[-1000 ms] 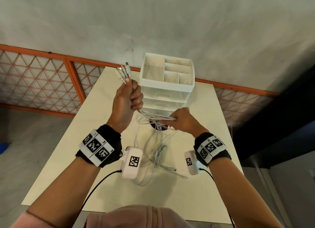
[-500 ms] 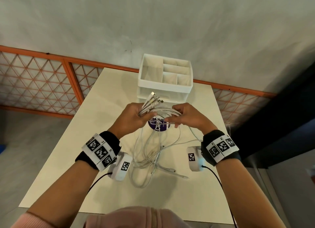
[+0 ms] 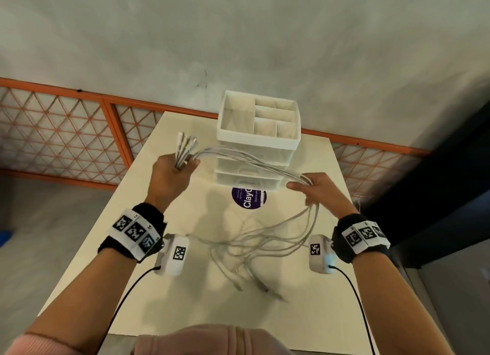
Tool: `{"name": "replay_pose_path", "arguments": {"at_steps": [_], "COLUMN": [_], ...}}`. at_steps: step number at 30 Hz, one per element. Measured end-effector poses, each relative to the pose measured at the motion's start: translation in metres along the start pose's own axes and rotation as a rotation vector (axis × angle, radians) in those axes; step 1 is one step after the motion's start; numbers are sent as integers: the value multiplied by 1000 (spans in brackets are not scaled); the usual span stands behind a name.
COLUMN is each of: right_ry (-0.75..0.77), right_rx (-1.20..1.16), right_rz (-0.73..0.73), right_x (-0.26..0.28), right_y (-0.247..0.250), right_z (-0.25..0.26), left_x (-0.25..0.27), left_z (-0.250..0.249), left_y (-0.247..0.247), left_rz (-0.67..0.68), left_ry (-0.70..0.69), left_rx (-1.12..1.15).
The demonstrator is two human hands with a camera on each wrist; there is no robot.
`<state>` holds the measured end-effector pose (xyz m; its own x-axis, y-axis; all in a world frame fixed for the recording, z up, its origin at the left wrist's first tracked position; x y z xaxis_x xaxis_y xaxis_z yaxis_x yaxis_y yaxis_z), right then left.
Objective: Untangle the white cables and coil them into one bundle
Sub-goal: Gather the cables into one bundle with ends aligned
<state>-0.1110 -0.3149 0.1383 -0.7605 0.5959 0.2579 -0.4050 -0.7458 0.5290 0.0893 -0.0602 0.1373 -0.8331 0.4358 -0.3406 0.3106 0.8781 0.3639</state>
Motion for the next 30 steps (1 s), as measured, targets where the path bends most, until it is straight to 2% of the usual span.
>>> {"name": "replay_pose_path", "arguments": {"at_steps": [3,5,7,12,14,15,17,21,23,25,26,28,30], "right_ry": [68,83,132,231,239,230,149,-208,-268,-117,-14,119,167], "right_rx": [13,64,194,416,448,440,471,825,887,775,687,535,480], "right_rz": [-64,-145,-239,-513,-569,-534,-345,136,198,199,249,428,564], "right_x": [7,5,3,10,15,16,16,11,9,10,13,20,25], "right_y": [14,22,28,46,50,50,44,13,0,-17,-29,-59,-89], "right_z": [24,38,50,74,84,87,82,40,28,38,48,65,71], "left_x": [12,19,19,13,12,12,15,24,28,30,31,32,32], "left_z": [18,21,18,-6,-9,-10,-11,-11,-16,-25,-31,-41,-48], "left_y": [-11,-18,-20,-18,-17,-17,-19,-27,-31,-36,-39,-46,-50], "left_rz": [113,223,267,173,139,144,175,289,315,344,366,429,475], "left_ry": [119,194,206,72,46,40,36,79,112,150,171,221,231], "left_rx": [-188,-187,-122,-61,-25,0,49,284,387,507,568,691,806]}}
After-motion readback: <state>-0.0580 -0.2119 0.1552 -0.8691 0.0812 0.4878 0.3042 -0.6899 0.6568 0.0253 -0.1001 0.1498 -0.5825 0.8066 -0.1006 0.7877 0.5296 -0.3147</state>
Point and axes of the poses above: each hand's wrist, its own x-axis away from the middle knuckle, its own y-axis out of the back of the hand, z = x × y, the point moved 3 cm from there along -x, towards the middle knuckle, and after that the axes turned 8 degrees about -y, right-handed, at the moved point
